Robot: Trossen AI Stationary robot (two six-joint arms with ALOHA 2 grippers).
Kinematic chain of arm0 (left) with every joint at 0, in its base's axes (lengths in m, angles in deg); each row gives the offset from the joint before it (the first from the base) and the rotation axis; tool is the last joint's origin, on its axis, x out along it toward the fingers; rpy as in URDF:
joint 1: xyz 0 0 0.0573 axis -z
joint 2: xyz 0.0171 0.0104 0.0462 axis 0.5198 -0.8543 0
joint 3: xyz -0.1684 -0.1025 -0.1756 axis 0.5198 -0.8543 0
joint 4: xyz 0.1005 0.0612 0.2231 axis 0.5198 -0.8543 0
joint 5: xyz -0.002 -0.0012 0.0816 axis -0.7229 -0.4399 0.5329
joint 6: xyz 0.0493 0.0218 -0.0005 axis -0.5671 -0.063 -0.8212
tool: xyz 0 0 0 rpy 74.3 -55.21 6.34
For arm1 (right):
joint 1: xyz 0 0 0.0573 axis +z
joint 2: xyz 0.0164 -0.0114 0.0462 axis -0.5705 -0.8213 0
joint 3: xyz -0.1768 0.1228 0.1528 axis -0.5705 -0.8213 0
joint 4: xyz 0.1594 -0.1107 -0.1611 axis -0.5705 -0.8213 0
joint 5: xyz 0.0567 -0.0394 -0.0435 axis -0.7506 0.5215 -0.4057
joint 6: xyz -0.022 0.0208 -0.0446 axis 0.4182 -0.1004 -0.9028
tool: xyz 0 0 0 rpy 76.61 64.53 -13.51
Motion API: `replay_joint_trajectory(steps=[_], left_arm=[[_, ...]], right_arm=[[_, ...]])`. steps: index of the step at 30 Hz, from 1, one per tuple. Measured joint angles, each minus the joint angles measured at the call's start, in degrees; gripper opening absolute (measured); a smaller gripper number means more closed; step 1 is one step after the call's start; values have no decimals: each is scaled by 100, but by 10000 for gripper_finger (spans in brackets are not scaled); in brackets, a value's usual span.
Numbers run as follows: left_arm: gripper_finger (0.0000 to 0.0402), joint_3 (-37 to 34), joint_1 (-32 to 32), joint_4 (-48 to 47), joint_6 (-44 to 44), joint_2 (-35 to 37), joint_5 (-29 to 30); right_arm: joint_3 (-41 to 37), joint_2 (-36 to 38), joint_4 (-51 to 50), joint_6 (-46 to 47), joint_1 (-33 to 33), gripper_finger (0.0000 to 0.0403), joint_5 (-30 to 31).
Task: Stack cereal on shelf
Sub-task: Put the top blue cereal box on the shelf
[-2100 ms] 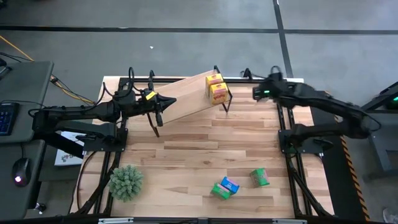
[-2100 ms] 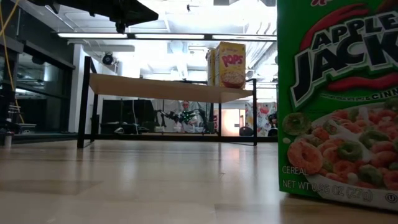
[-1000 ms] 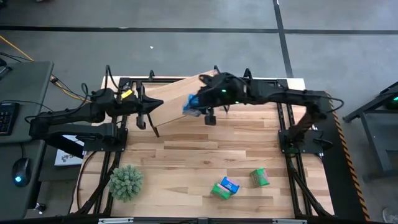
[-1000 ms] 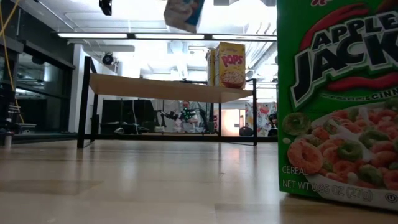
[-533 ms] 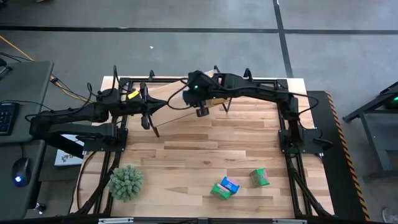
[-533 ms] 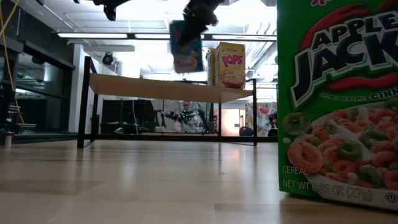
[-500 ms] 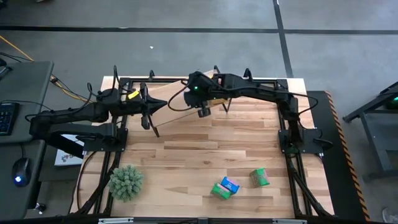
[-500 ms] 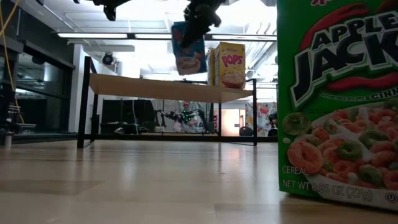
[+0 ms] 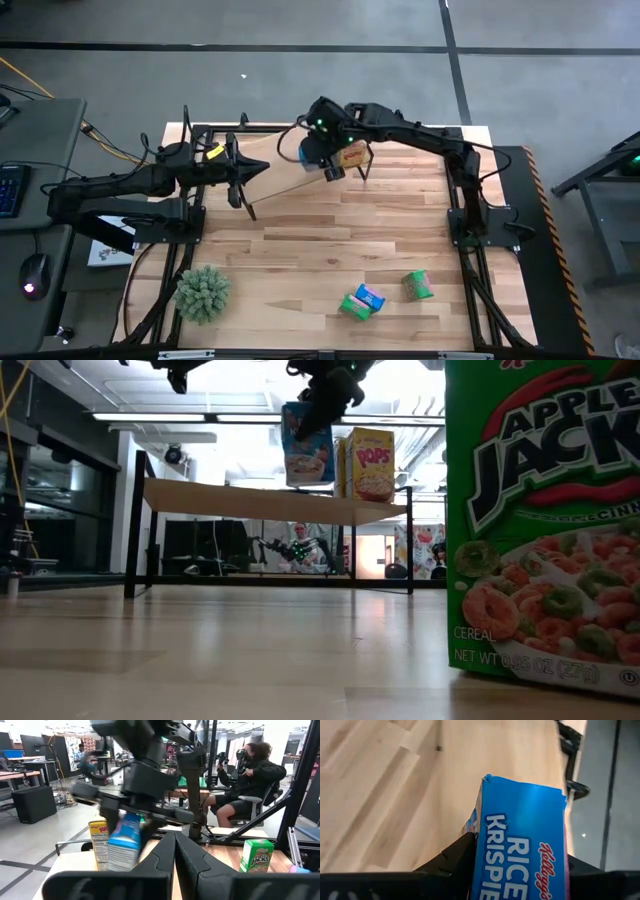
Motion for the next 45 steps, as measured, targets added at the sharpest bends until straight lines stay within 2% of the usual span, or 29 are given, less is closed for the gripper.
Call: replay_joint_trajectory(steps=[6, 13, 23, 34, 45], left_arm=[[3, 0, 0, 7, -2, -36, 62], [3, 1, -2, 71, -148, -155, 533], [3, 2, -2, 179, -155, -310, 662], [3, 2, -2, 180, -155, -306, 660], [3, 1, -2, 179, -154, -306, 658]], right_arm=[[0, 0, 134, -148, -286, 149, -614], [7, -35, 198, -318, -336, 149, -1064], [2, -226, 325, -1207, -331, 149, -826], [2, -321, 317, -1220, -331, 149, -430], [2, -323, 319, -1160, -331, 149, -417]])
